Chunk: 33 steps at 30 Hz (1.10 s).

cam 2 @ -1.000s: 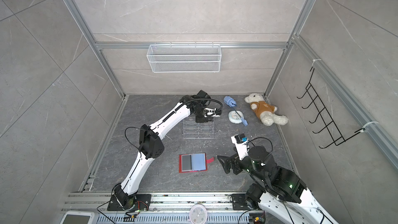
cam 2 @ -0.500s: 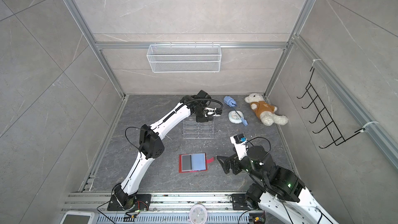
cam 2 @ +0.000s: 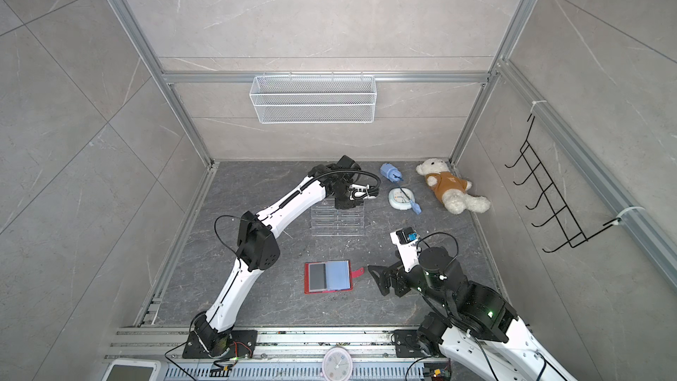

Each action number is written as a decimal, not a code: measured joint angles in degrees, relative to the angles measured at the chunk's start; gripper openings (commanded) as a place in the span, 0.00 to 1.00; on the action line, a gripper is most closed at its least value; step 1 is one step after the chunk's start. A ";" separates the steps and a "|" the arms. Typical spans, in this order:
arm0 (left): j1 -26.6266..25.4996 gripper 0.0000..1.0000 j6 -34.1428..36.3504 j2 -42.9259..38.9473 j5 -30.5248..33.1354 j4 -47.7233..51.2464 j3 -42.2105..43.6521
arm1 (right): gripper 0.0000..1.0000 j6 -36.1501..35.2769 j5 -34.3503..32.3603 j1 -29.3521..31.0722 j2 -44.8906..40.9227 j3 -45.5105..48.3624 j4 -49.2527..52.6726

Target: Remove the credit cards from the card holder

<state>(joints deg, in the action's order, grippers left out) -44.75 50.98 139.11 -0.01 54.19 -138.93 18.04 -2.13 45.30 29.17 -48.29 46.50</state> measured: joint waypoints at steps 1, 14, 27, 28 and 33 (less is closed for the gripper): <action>0.00 0.14 0.00 0.00 0.00 -0.35 0.37 | 1.00 0.00 0.00 0.00 0.09 0.00 0.00; 0.00 0.14 0.02 -0.09 2.89 -3.76 2.21 | 1.00 0.00 0.85 0.00 0.90 0.00 -0.02; -0.37 0.16 0.26 -1.27 5.97 -9.44 5.84 | 1.00 0.00 1.49 0.00 0.90 0.09 -0.02; -0.42 0.16 0.26 -1.64 5.97 -9.60 6.32 | 1.00 0.00 1.49 0.00 0.90 0.09 -0.02; -0.66 0.16 0.48 -3.65 6.16 -10.38 7.19 | 1.00 0.00 1.51 0.00 0.90 0.09 -0.02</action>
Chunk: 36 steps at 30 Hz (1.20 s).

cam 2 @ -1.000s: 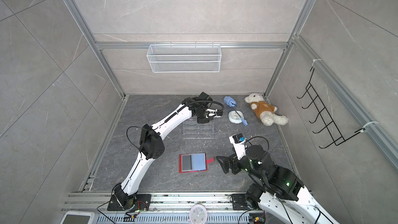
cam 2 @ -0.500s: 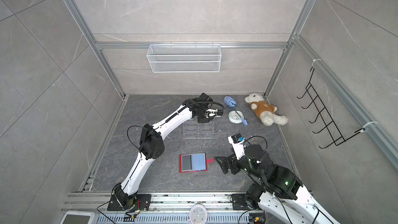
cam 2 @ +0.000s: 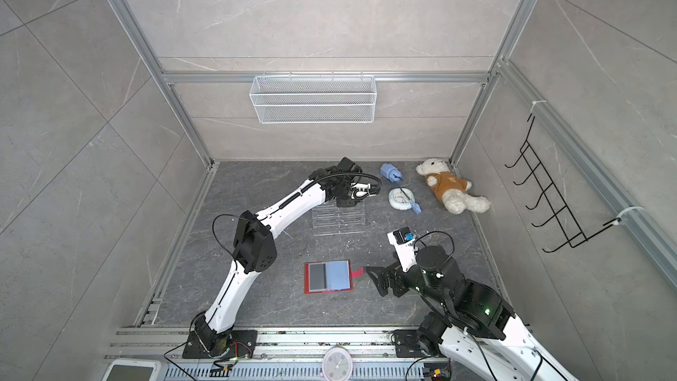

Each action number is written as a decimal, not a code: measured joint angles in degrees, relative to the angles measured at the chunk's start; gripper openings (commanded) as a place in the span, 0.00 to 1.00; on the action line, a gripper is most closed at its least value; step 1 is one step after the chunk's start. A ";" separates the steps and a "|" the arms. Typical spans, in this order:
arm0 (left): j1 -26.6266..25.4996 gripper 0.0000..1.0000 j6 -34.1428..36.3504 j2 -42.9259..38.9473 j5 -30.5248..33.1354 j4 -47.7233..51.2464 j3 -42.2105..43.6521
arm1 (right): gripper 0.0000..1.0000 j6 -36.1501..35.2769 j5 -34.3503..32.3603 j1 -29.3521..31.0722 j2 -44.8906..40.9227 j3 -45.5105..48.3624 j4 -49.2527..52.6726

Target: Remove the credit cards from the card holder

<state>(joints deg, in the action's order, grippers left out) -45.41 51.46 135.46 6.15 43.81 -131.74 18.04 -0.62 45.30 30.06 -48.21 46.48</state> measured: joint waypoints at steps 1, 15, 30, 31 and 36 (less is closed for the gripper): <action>0.00 0.17 0.02 -0.31 0.04 -0.28 0.00 | 1.00 0.00 0.00 0.00 0.00 0.00 0.00; 0.13 0.29 -1.18 -1.18 0.02 -2.23 0.00 | 1.00 0.00 0.22 0.00 0.00 0.35 0.00; 2.38 0.75 -7.56 -12.74 -9.94 -7.82 13.57 | 1.00 -0.02 0.31 0.00 -0.59 0.37 -0.02; 2.45 0.75 -7.67 -12.37 -10.12 -7.82 13.11 | 1.00 -0.02 0.42 0.00 -0.59 0.37 -0.04; 2.60 0.76 -7.80 -10.10 -10.93 -7.72 10.69 | 1.00 -0.02 0.44 0.00 -0.59 0.37 -0.02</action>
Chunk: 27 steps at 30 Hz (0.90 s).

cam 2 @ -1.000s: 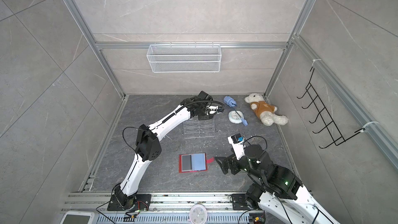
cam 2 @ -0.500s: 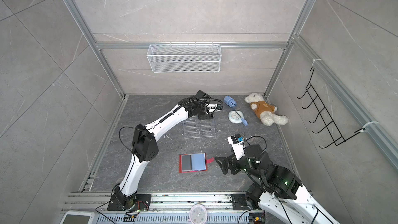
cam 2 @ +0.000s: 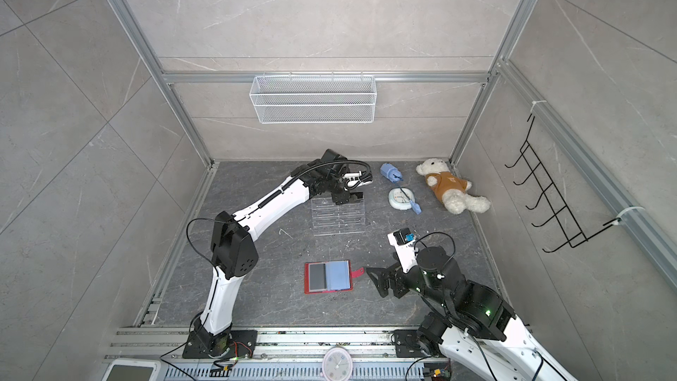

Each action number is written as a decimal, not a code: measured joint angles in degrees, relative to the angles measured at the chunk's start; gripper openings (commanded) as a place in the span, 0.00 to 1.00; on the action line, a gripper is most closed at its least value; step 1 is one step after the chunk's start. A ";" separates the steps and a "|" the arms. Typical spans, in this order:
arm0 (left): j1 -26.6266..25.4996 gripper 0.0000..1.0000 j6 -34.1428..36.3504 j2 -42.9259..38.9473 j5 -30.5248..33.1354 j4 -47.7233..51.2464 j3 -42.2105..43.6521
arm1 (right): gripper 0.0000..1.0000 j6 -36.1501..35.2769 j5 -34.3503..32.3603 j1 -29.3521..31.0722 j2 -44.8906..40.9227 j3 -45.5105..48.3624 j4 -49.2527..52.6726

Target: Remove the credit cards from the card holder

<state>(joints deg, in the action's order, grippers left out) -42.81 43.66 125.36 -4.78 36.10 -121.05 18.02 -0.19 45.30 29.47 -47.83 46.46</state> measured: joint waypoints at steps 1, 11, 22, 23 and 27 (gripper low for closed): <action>0.00 0.76 0.00 0.52 -0.11 0.11 -0.31 | 1.00 0.00 0.00 0.00 0.00 0.00 0.00; 0.00 0.77 0.15 3.87 -0.26 2.38 -2.32 | 1.00 0.00 0.42 0.00 0.00 0.00 0.00; 0.04 0.77 0.17 6.80 3.37 1.51 -3.98 | 1.00 0.00 0.66 0.00 0.04 0.00 0.00; 0.04 0.77 0.17 6.88 4.00 0.90 -3.98 | 1.00 0.00 0.66 0.00 0.04 0.00 0.00; 0.11 0.77 0.15 7.23 5.79 -0.76 -3.98 | 1.00 0.00 0.68 0.00 0.04 0.00 0.00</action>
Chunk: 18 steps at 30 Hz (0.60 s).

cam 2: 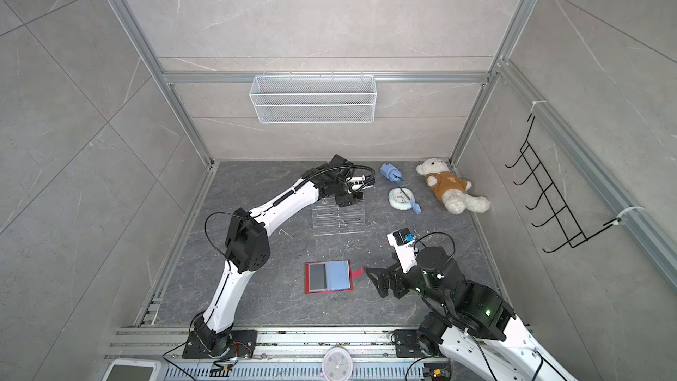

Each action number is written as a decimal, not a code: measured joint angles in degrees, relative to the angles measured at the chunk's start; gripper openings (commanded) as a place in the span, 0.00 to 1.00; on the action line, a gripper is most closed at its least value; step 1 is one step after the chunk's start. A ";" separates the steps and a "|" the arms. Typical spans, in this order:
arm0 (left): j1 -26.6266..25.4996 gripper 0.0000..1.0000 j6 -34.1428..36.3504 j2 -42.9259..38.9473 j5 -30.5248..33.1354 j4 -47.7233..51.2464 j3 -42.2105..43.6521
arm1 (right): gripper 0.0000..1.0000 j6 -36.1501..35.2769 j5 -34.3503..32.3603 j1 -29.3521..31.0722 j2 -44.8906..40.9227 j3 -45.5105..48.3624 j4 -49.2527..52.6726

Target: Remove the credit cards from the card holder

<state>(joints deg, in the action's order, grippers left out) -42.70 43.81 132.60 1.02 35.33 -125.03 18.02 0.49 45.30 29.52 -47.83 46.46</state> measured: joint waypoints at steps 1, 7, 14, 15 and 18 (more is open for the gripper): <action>0.07 0.77 0.00 0.02 0.35 -0.09 0.00 | 1.00 0.00 -0.02 0.00 0.00 0.00 -0.02; 0.74 0.77 -0.15 0.24 0.72 -1.11 -0.59 | 1.00 0.00 -0.02 0.00 0.00 0.00 0.00; 1.33 0.76 -0.20 1.92 1.70 -2.43 -1.62 | 1.00 0.00 -0.02 0.00 0.00 0.00 0.00; 1.49 0.76 -0.22 2.05 1.86 -2.40 -1.62 | 1.00 0.00 -0.02 0.00 0.00 0.00 0.00; 1.64 0.76 -0.37 2.29 1.97 -2.43 -1.66 | 1.00 0.00 -0.02 0.00 -0.02 0.00 0.00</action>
<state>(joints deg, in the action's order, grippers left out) -41.06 43.44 134.89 2.98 32.91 -126.69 18.02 0.47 45.30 29.50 -47.83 46.46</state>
